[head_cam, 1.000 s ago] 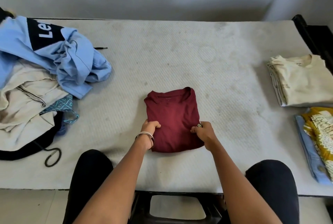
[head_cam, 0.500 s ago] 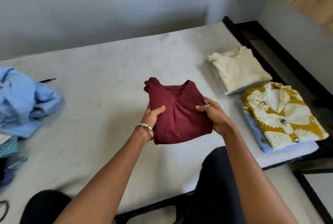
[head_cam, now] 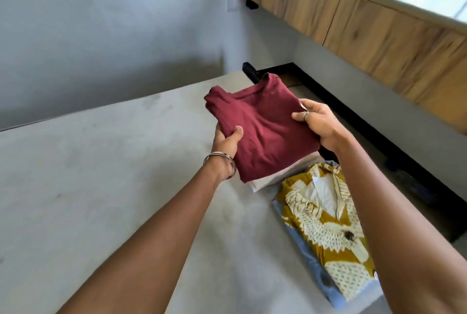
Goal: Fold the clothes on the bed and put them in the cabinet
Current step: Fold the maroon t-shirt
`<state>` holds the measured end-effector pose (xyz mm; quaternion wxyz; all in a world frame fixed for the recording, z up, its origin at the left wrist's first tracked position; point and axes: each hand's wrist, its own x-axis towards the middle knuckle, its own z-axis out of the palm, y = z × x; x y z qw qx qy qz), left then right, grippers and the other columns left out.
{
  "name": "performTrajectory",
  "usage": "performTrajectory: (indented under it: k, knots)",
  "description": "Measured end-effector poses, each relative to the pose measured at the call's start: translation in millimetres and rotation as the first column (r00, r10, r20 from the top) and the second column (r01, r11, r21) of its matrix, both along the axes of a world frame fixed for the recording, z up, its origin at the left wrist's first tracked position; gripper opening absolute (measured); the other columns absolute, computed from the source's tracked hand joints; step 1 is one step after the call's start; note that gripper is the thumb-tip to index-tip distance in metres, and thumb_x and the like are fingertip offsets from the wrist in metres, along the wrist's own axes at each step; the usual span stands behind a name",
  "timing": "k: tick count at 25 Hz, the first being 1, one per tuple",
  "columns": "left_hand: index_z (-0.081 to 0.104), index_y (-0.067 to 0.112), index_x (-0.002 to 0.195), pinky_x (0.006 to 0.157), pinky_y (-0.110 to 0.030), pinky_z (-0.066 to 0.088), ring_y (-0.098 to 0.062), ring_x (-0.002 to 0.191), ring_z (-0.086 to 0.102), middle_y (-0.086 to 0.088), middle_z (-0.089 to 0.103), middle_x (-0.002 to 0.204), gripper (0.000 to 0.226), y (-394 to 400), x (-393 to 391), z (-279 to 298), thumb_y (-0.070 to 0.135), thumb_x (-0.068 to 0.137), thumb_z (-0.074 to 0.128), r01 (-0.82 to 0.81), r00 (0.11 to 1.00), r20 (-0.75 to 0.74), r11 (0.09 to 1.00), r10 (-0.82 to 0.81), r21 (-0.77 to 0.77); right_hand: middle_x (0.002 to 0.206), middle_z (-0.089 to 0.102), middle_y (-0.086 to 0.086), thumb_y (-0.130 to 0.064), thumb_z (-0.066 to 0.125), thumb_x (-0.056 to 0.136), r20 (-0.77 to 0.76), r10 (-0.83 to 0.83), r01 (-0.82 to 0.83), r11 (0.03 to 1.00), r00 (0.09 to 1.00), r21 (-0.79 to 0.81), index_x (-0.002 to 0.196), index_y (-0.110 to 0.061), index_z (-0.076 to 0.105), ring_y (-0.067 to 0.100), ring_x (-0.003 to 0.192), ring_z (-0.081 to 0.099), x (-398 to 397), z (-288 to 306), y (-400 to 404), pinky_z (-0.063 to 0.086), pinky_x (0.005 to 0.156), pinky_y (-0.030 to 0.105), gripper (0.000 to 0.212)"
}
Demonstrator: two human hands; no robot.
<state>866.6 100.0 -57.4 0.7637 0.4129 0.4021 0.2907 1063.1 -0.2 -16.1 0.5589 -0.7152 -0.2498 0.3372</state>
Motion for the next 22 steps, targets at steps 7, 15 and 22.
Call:
performTrajectory:
  k: [7, 15, 22]
  knots:
    - [0.011, 0.05, 0.147, 0.088, -0.05, 0.055, -0.025, 0.117, 0.057, -0.001, 0.047, 0.141, 0.103, -10.5, 17.9, -83.5, -0.001, 0.081, 0.072, 0.232, 0.934, -0.274, 0.973, -0.228, -0.017, 0.131, 0.058, 0.001, -0.031, 0.076, 0.084, 0.378, -0.065, 0.262, 0.826, 0.924, -0.499, 0.129, -0.031, 0.057, 0.029, 0.129, 0.047, 36.0, -116.6, -20.1, 0.029, 0.11, 0.058, 0.048]
    - [0.063, 0.028, 0.125, 0.079, -0.04, 0.06, -0.022, 0.097, 0.065, -0.007, 0.059, 0.121, 0.057, -25.1, 21.3, -85.5, -0.008, 0.081, 0.068, 0.168, 0.933, -0.351, 0.959, -0.081, 0.226, 0.135, 0.049, 0.014, -0.014, 0.06, 0.095, 0.726, 0.024, 0.452, 0.768, 0.688, -0.454, 0.133, -0.017, 0.052, 0.033, 0.131, 0.037, 7.6, -91.4, -17.0, 0.025, 0.109, 0.054, 0.039]
    - [0.063, 0.014, 0.12, 0.077, -0.037, 0.059, -0.028, 0.082, 0.069, -0.011, 0.062, 0.111, 0.042, -26.0, -23.1, -79.1, -0.003, 0.082, 0.061, 0.176, 0.844, -0.536, 0.961, -0.035, 0.215, 0.157, 0.023, 0.006, -0.032, 0.047, 0.1, 0.685, 0.595, 0.101, 0.719, 0.42, -0.687, 0.144, -0.024, 0.04, 0.029, 0.145, 0.013, -73.6, -126.9, -30.4, 0.018, 0.114, 0.052, 0.044]
